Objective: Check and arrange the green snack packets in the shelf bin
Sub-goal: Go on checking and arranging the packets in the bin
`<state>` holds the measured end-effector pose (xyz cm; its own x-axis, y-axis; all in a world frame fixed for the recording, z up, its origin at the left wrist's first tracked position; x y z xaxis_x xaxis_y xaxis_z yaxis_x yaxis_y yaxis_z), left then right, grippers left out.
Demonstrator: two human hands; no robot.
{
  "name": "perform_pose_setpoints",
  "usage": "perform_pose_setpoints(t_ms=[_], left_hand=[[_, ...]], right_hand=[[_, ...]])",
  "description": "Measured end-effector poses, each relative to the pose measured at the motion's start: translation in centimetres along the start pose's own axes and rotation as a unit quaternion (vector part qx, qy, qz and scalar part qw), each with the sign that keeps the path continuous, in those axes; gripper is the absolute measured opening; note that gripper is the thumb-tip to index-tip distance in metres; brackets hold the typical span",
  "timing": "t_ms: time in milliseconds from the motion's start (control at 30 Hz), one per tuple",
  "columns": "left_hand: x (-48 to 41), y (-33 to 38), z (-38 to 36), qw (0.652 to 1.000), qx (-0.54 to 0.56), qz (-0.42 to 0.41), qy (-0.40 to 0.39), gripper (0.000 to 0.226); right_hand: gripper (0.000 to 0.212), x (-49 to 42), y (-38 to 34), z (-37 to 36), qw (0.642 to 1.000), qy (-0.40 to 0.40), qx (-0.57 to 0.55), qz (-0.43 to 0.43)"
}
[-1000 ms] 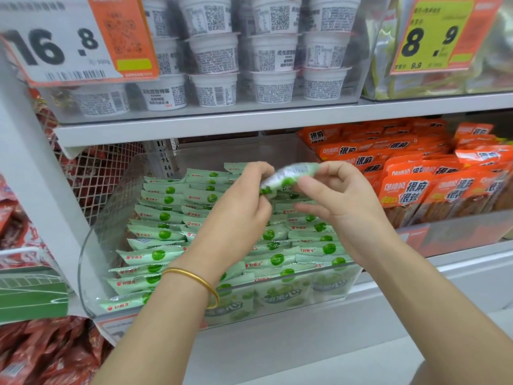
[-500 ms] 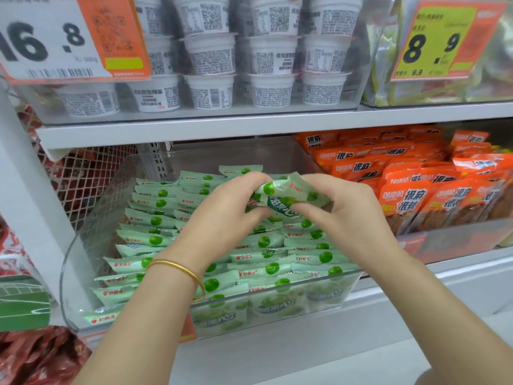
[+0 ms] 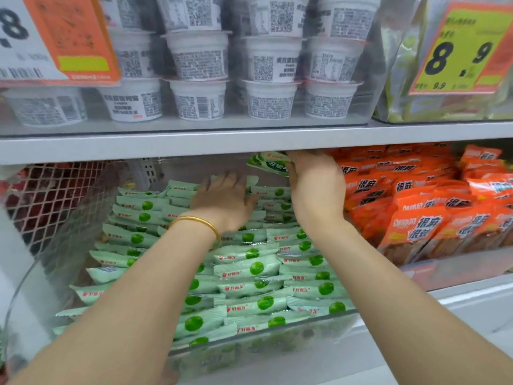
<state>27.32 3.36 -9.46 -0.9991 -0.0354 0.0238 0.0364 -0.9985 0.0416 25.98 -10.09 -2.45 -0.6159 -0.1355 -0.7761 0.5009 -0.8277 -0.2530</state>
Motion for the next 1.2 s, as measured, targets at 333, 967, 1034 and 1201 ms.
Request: perform_pose_setpoints(t_ms=[333, 967, 1034, 1201], left_hand=[[0.0, -1.3, -1.6, 0.999, -0.006, 0.032, -0.021, 0.065], [0.7, -1.4, -1.5, 0.999, 0.049, 0.001, 0.015, 0.062], [0.6, -1.5, -1.6, 0.999, 0.051, 0.001, 0.016, 0.060], [0.0, -1.7, -1.6, 0.999, 0.043, 0.009, 0.014, 0.057]], right_hand=[[0.024, -1.1, 0.1, -5.2, 0.983, -0.082, 0.164, 0.010], [0.031, 0.1, 1.3, -8.6, 0.950, -0.264, 0.164, -0.012], [0.036, 0.0, 1.3, -8.3, 0.954, -0.252, 0.162, -0.014], [0.030, 0.6, 1.5, -8.3, 0.945, -0.299, 0.120, -0.050]])
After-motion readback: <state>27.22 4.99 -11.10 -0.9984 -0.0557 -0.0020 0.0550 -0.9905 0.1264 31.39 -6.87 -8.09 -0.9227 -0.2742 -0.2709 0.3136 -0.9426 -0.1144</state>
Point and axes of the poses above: each hand's wrist, its own x-axis away from the middle knuckle, its own z-axis out of the back of the hand, y = z × x, the point moved 6 cm from there along -x, towards the middle knuckle, and after that the axes turned 3 degrees about -x, right-handed, at the moved point
